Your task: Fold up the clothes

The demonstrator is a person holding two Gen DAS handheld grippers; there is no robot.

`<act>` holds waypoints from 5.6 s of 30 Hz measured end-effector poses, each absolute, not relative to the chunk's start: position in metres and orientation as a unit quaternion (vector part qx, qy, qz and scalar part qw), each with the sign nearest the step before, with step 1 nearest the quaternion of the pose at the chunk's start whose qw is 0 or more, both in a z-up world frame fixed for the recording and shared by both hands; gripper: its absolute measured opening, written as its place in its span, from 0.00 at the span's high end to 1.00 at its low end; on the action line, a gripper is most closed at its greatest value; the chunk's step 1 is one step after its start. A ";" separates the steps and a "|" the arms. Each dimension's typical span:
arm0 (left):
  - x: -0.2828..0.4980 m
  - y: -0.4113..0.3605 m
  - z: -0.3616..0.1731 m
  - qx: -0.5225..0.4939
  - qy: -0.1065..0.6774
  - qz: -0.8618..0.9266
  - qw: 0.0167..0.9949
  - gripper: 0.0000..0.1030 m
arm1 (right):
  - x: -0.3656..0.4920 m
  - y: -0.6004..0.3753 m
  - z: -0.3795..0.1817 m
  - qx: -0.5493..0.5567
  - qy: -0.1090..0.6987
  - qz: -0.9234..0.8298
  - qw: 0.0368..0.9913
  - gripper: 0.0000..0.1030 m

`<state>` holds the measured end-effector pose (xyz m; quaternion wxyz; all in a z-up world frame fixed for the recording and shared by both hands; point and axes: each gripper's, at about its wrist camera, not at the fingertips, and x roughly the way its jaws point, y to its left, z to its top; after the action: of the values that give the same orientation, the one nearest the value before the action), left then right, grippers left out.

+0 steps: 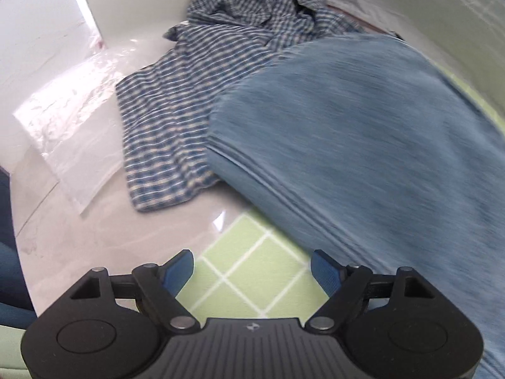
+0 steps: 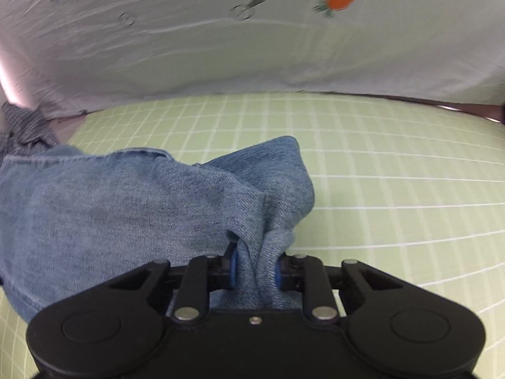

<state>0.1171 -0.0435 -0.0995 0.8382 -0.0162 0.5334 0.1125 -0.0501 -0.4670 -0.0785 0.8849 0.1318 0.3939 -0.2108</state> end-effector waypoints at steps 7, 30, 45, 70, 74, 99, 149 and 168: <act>0.128 -0.033 -0.101 -0.035 0.528 0.112 0.841 0.16 | -0.087 -0.519 -0.071 0.109 0.388 -0.303 0.864 0.79; 0.079 -0.151 -0.085 0.031 0.531 -0.084 0.843 0.17 | -0.221 -0.562 -0.070 0.116 0.377 -0.492 0.776 0.47; 0.084 -0.215 -0.097 0.028 0.527 -0.077 0.846 0.17 | -0.256 -0.638 -0.071 0.196 0.338 -0.474 0.789 0.21; 0.120 -0.288 -0.093 -0.001 0.491 -0.115 0.864 0.92 | -0.174 -0.711 -0.079 0.254 0.286 -0.379 0.843 0.94; 0.085 -0.256 -0.075 -0.018 0.471 -0.102 0.876 0.92 | -0.211 -0.678 -0.049 0.220 0.254 -0.385 0.860 0.95; -0.089 -0.133 -0.077 -0.008 0.475 0.024 0.880 0.71 | -0.348 -0.567 -0.057 0.183 0.334 -0.336 0.862 0.83; -0.052 -0.228 -0.123 -0.009 0.529 0.107 0.842 0.00 | -0.166 -0.649 -0.064 0.138 0.376 -0.118 0.909 0.29; -0.054 -0.219 -0.131 -0.050 0.518 0.093 0.849 0.00 | -0.087 -0.649 -0.117 0.233 0.486 0.018 0.842 0.37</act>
<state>-0.0536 -0.2193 -0.1308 0.8490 -0.0495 0.5177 0.0930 -0.0866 -0.6491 -0.1169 0.8421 0.2331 0.4860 0.0179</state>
